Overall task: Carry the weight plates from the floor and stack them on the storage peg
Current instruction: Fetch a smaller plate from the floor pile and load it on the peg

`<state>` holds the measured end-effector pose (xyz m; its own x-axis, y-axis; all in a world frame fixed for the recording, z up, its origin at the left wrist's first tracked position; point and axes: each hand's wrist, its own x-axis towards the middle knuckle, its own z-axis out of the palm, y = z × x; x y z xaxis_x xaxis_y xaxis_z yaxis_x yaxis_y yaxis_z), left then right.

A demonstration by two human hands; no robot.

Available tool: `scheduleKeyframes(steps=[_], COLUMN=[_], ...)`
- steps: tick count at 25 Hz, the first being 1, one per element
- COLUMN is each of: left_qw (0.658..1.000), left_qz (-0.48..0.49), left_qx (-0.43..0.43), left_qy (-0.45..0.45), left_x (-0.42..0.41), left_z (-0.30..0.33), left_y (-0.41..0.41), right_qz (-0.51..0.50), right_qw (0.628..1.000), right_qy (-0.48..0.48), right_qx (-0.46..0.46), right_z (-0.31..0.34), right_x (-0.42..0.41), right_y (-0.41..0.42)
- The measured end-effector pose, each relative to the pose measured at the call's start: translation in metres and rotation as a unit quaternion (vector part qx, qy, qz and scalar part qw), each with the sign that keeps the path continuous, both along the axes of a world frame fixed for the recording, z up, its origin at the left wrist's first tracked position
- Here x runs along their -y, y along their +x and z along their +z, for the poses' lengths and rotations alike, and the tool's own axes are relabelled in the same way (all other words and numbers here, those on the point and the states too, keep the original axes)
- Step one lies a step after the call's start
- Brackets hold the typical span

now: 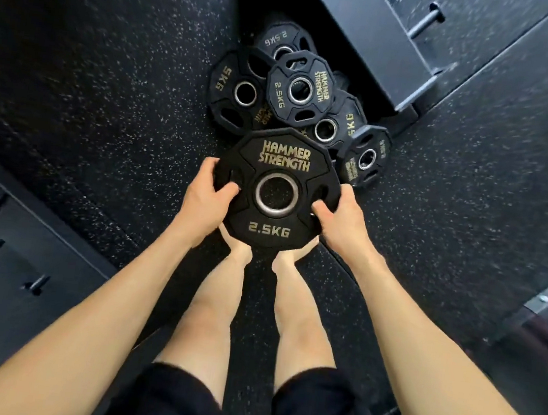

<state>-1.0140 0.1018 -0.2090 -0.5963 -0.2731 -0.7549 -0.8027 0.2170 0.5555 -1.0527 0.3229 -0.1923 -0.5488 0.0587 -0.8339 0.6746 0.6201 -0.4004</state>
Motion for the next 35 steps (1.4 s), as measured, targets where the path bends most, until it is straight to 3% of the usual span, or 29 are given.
scheduleKeyframes(steps=[2,7,11,15,19,27,33,35], left_qw=[1.000,0.988,0.969,0.942,0.904,0.750,0.571,0.526], left_qz=[0.023,0.081,0.132,0.188,0.291,0.566,0.715,0.745], left_qx=[-0.019,-0.134,-0.206,-0.277,-0.314,-0.316,-0.334,-0.327], left_qy=[-0.002,0.014,0.024,0.026,-0.005,-0.131,-0.228,-0.247], left_x=[0.002,0.014,0.019,0.012,-0.018,-0.118,-0.176,-0.190], left_z=[0.038,0.224,0.321,0.393,0.430,0.469,0.496,0.501], left_y=[0.001,0.033,0.063,0.101,0.145,0.272,0.401,0.444], right_qz=[-0.007,-0.071,-0.087,-0.050,0.070,0.322,0.480,0.512], right_qw=[1.000,0.985,0.964,0.939,0.921,0.845,0.730,0.697], right_qy=[-0.012,-0.107,-0.178,-0.268,-0.293,-0.388,-0.476,-0.495], right_qx=[-0.018,-0.114,-0.180,-0.212,-0.248,-0.181,-0.105,-0.081], right_z=[0.034,0.211,0.297,0.352,0.387,0.439,0.474,0.478], right_x=[0.005,0.020,0.036,0.040,0.033,0.038,0.071,0.076], right_y=[0.002,0.031,0.051,0.062,0.066,0.111,0.235,0.283])
